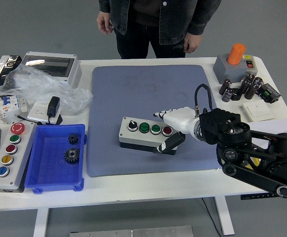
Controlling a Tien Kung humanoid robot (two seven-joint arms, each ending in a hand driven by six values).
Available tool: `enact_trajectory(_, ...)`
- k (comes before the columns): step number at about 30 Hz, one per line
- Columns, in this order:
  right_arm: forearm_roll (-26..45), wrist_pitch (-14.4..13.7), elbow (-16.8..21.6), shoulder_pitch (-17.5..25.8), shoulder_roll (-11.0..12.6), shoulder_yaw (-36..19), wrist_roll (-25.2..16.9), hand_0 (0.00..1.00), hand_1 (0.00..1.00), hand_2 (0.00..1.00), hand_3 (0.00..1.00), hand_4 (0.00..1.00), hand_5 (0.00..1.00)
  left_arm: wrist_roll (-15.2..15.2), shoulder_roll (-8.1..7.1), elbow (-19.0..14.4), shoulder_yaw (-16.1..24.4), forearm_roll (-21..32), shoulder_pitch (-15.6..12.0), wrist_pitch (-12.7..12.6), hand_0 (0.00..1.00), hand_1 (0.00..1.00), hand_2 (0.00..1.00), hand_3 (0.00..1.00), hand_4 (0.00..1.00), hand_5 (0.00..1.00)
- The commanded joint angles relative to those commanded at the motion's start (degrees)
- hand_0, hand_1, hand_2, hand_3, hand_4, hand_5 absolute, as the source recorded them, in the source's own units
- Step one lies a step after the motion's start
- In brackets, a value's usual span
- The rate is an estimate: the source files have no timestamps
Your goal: Pick up the button,place it on the desk,press the button,press the button
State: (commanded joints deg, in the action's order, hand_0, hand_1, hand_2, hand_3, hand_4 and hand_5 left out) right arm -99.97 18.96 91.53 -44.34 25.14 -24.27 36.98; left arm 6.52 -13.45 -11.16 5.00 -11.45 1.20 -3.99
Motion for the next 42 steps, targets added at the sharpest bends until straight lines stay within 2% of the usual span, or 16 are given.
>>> enact_trajectory(6, -2.08, -2.22, -3.63, -0.52, -1.18, 1.73, 0.0, 0.873, 0.942, 0.998, 0.998, 0.998, 0.667, -0.16, -0.02, -0.03, -0.43, 0.02, 0.17, -0.02, 0.677, 0.706, 0.629, 0.645, 0.575, 0.331)
enact_trajectory(9, -3.29, -3.5, -3.82, -0.81, -1.24, 3.2, 0.0, 0.873, 0.942, 0.998, 0.998, 0.998, 0.667, -0.23, -0.06, -0.08, -0.16, -0.31, 0.27, -0.02, 0.677, 0.706, 0.629, 0.645, 0.575, 0.331)
enact_trajectory(10, -3.57, -3.82, -3.77, -0.88, -1.22, 3.68, 0.0, 0.842, 0.897, 0.955, 0.998, 0.998, 0.655, -0.25, -0.08, -0.1, -0.06, -0.4, 0.3, -0.02, 0.678, 0.706, 0.63, 0.645, 0.574, 0.331)
enact_trajectory(15, -5.22, -5.44, -3.42, -1.16, -1.13, 6.15, 0.0, 0.842, 0.897, 0.955, 0.998, 0.998, 0.655, -0.34, -0.14, -0.17, 0.22, -0.66, 0.37, 0.02, 0.678, 0.706, 0.63, 0.645, 0.574, 0.331)
enact_trajectory(16, -5.58, -5.9, -3.42, -1.21, -1.12, 6.53, 0.0, 0.796, 0.823, 0.853, 0.998, 0.998, 0.6, -0.36, -0.15, -0.18, 0.27, -0.68, 0.38, 0.01, 0.678, 0.707, 0.63, 0.645, 0.575, 0.332)
enact_trajectory(21, -8.02, -8.67, -3.7, -1.41, -1.06, 7.97, 0.0, 0.796, 0.823, 0.853, 0.998, 0.998, 0.6, -0.53, -0.16, -0.22, 0.67, -0.99, 0.45, -0.03, 0.678, 0.707, 0.63, 0.645, 0.575, 0.332)
enact_trajectory(22, -8.36, -8.98, -3.75, -1.42, -1.06, 8.12, 0.0, 0.753, 0.756, 0.716, 0.893, 0.998, 0.395, -0.56, -0.16, -0.23, 0.77, -1.06, 0.46, -0.05, 0.677, 0.707, 0.63, 0.645, 0.573, 0.331)
enact_trajectory(27, -9.7, -10.39, -4.22, -1.47, -1.2, 9.25, 0.0, 0.753, 0.756, 0.716, 0.893, 0.998, 0.395, -0.69, -0.21, -0.29, 1.29, -1.56, 0.57, -0.1, 0.677, 0.707, 0.63, 0.645, 0.573, 0.331)
enact_trajectory(28, -9.8, -10.53, -4.28, -1.48, -1.24, 9.44, 0.0, 0.655, 0.665, 0.548, 0.54, 0.804, 0.184, -0.7, -0.23, -0.3, 1.4, -1.67, 0.58, -0.11, 0.678, 0.707, 0.63, 0.645, 0.571, 0.328)
enact_trajectory(33, -10.23, -11.15, -4.67, -1.49, -1.48, 10.67, 0.0, 0.655, 0.665, 0.548, 0.54, 0.804, 0.184, -0.83, -0.29, -0.34, 1.79, -2.04, 0.69, -0.19, 0.678, 0.707, 0.63, 0.645, 0.571, 0.328)
enact_trajectory(34, -10.34, -11.35, -4.76, -1.5, -1.5, 10.92, 0.0, 0.594, 0.627, 0.514, 0.493, 0.747, 0.16, -0.88, -0.29, -0.35, 1.84, -2.09, 0.7, -0.21, 0.678, 0.706, 0.63, 0.645, 0.571, 0.328)
enact_trajectory(39, -11.65, -12.87, -5.01, -1.6, -1.39, 11.87, 0.0, 0.594, 0.627, 0.514, 0.493, 0.747, 0.16, -1.1, -0.28, -0.35, 1.89, -2.11, 0.7, -0.37, 0.678, 0.706, 0.63, 0.645, 0.571, 0.328)
enact_trajectory(40, -11.99, -13.33, -5.02, -1.64, -1.32, 12.05, 0.0, 0.58, 0.623, 0.51, 0.478, 0.721, 0.127, -1.13, -0.28, -0.34, 1.87, -2.11, 0.7, -0.39, 0.678, 0.706, 0.63, 0.646, 0.572, 0.331)
enact_trajectory(42, -12.58, -14.08, -5.03, -1.74, -1.19, 12.33, 0.0, 0.58, 0.623, 0.51, 0.478, 0.721, 0.127, -1.18, -0.29, -0.34, 1.87, -2.13, 0.7, -0.42, 0.678, 0.706, 0.63, 0.646, 0.572, 0.331)
